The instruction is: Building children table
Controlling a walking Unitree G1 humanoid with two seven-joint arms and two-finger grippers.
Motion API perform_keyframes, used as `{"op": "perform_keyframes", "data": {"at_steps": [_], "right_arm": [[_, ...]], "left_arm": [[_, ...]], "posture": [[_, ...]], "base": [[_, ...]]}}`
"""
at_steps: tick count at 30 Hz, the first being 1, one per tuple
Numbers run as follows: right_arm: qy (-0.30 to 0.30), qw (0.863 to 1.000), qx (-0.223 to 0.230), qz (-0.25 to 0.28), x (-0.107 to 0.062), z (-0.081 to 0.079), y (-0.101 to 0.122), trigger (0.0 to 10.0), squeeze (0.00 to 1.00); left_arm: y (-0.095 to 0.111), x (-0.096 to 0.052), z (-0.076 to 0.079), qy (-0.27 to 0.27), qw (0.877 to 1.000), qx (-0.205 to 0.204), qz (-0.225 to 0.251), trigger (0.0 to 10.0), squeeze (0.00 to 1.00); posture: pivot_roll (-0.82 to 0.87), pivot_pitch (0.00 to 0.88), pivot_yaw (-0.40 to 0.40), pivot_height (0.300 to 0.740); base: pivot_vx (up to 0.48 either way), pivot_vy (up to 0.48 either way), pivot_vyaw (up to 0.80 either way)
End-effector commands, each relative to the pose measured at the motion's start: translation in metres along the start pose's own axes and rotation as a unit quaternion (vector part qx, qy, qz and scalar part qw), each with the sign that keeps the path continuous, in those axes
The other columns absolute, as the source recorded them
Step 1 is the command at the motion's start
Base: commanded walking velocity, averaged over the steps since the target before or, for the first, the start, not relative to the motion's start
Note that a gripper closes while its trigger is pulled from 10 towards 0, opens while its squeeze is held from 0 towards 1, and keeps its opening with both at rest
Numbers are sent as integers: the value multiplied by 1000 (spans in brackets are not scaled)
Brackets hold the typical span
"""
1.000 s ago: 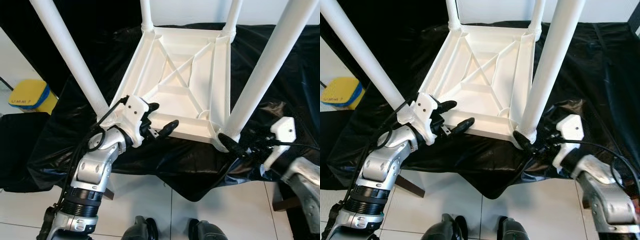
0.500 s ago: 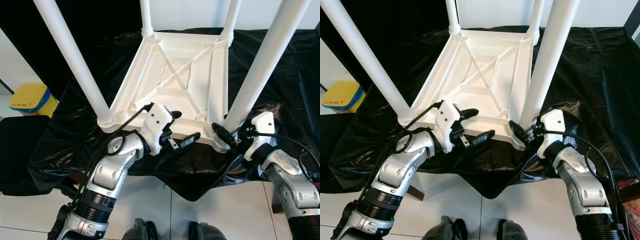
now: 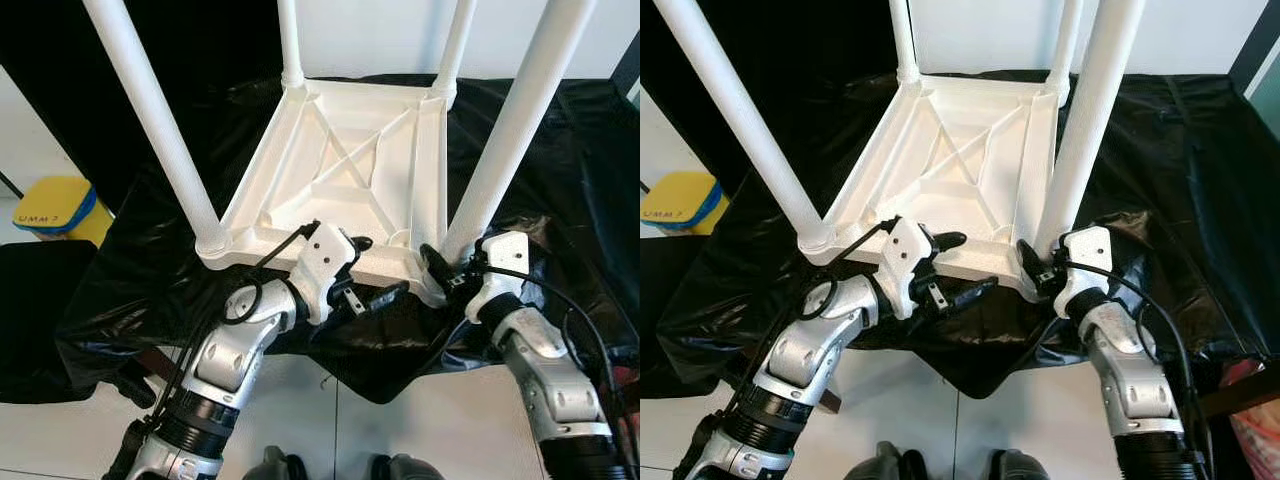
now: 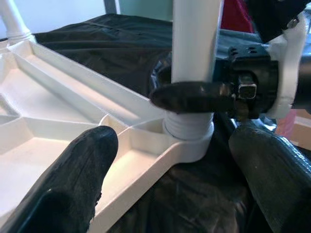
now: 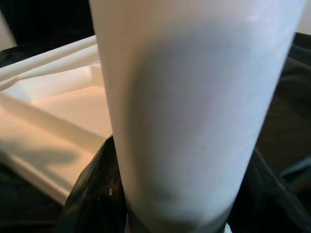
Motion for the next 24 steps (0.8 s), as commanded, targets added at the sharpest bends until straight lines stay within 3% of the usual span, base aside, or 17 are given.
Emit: {"op": "perform_keyframes", "data": {"at_steps": [1,6,8,10,13,17,22,23,24], "right_arm": [[-38,998,19,-52,-8,-2,-25,10000,0],[-114,990,23,-74,-14,-2,-35,10000,0],[-198,976,26,-85,-17,7,-40,10000,0],[-239,966,40,-92,-18,8,-43,10000,0],[-224,971,40,-72,-12,2,-34,10000,0],[-197,979,41,-29,-9,-3,-19,10000,0],[-188,981,37,-7,-7,-5,-9,10000,0],[-185,982,31,-2,-7,-4,-7,10000,816],[-185,982,31,-2,-7,-4,-7,10000,816]], "left_arm": [[-8,-1,-7,38,999,-18,-6,10000,0],[-9,-4,-13,59,998,-18,0,10000,0],[-13,-7,-18,75,997,-36,-2,10000,0],[-15,-9,-22,89,995,-45,-3,10000,0],[-15,-8,-21,88,995,-41,1,10000,0],[-11,-8,0,30,999,-34,17,10000,0],[-12,-9,11,-1,998,-53,21,10000,0],[-13,-8,12,-2,998,-54,16,10000,0],[-13,-8,12,-2,998,-54,16,10000,0]], "posture": [[-130,77,22,740],[-132,55,21,740],[-138,37,25,740],[-140,27,29,740],[-145,17,30,740],[-140,12,27,740],[-140,17,31,740],[-141,21,32,740],[-141,21,32,740]], "base": [[0,0,0],[0,0,0],[0,0,0],[0,0,0],[0,0,0],[0,0,0],[0,0,0],[0,0,0],[0,0,0]]}}
Point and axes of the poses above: a point about 5 cm out from each wrist's last joint towards the gripper, its own x axis pointing out of the wrist towards the gripper, its own y axis along the axis of the wrist's last joint, z = x × y, the point moved 6 cm from there along x, pointing out of the wrist towards the gripper, and after that the axes turned 9 degrees about -x, right-handed, at the moved point
